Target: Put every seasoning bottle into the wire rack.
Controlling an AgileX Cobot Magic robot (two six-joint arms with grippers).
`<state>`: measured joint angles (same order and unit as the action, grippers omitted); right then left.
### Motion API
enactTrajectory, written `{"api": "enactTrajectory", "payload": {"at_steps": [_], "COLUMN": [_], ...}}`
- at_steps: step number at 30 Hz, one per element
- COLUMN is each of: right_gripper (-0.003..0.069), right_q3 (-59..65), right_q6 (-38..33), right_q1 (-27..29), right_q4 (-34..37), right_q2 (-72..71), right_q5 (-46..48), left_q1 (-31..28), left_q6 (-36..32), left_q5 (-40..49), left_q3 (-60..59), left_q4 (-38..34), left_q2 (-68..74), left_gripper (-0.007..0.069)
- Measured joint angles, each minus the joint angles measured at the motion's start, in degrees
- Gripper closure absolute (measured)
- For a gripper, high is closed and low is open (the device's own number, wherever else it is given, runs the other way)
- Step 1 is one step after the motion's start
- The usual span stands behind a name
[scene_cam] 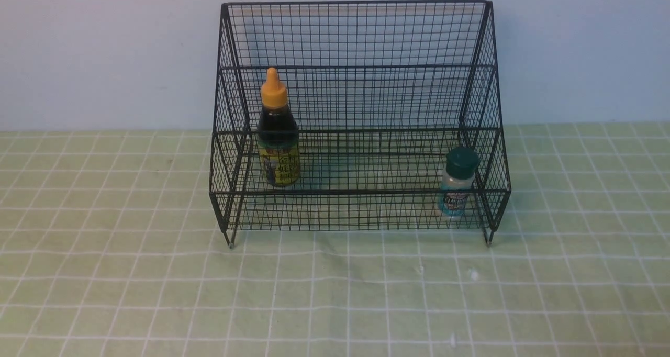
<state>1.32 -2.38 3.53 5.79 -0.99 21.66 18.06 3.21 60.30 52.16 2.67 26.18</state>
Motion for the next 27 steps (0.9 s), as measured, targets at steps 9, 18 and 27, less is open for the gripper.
{"api": "enactTrajectory", "payload": {"at_steps": [9,18,27], "right_gripper": [0.0672,0.0672,0.0672], "right_q3": [0.0,0.0,0.0], "right_q6": [0.0,0.0,0.0], "right_q1": [0.0,0.0,0.0], "right_q4": [0.0,0.0,0.0], "right_q2": [0.0,0.0,0.0], "right_q5": [0.0,0.0,0.0], "left_q1": [-0.1,-8.3,-14.1], "left_q6": [-3.2,-9.2,-9.3], "left_q5": [-8.4,-30.9,-38.4], "left_q3": [-3.2,-31.0,-53.1], "left_q4": [1.0,-2.0,-3.5], "left_q2": [-8.9,-22.3,-26.8], "left_gripper": [0.0631,0.0631,0.0631]}}
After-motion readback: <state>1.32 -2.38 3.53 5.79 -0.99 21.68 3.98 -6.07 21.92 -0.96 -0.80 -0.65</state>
